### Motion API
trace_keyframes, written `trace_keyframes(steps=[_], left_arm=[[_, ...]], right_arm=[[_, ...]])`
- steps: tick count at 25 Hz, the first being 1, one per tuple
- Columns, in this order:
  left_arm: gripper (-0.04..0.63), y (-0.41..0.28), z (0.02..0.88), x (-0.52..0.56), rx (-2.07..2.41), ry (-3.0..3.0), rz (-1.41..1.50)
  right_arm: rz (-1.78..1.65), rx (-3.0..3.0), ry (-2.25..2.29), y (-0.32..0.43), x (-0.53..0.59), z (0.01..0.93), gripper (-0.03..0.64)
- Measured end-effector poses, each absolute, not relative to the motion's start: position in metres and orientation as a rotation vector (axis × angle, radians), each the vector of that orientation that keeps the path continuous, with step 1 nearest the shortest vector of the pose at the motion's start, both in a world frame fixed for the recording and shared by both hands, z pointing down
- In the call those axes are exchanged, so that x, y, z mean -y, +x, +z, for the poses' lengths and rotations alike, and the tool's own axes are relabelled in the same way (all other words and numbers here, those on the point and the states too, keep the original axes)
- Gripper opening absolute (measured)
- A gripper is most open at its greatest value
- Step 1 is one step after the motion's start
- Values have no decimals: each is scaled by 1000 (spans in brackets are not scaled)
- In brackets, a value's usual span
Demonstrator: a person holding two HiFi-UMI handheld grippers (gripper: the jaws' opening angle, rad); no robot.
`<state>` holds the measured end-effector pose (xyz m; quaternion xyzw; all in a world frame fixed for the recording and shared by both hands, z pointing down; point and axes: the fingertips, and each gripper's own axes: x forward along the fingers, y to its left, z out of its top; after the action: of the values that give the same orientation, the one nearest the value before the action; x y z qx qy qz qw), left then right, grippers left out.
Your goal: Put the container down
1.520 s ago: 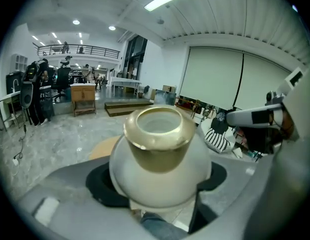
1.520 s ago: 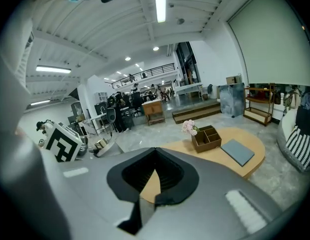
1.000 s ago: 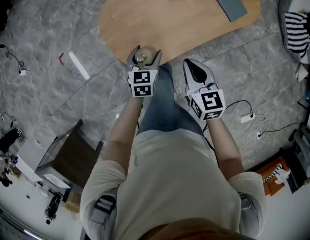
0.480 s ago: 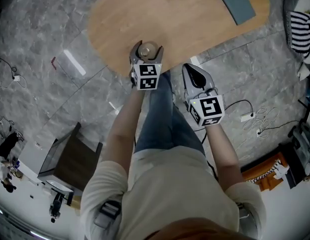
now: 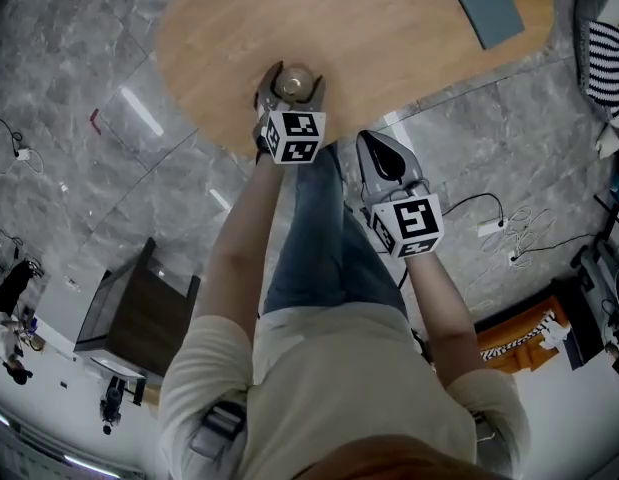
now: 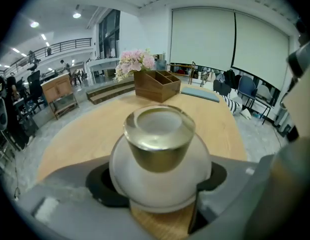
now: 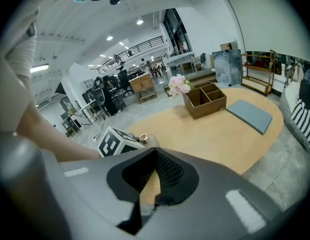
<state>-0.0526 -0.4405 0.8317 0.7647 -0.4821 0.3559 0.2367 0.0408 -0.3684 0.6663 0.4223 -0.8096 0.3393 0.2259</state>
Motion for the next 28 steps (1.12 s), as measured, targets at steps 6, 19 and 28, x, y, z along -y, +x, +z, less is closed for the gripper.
trace_keyframes(steps=[6,19,28], left_arm=[[348,-53,843,444,1326,2103,1014],[354,-50,847,437,1284,2082,1027],[439,-62,803,400,1335,1995,882]], right_arm=[[946,2242,1175,38,375,670,2],[934,2256,1174,40,364,660,2],[869,2301,1192,46,347,623,2]])
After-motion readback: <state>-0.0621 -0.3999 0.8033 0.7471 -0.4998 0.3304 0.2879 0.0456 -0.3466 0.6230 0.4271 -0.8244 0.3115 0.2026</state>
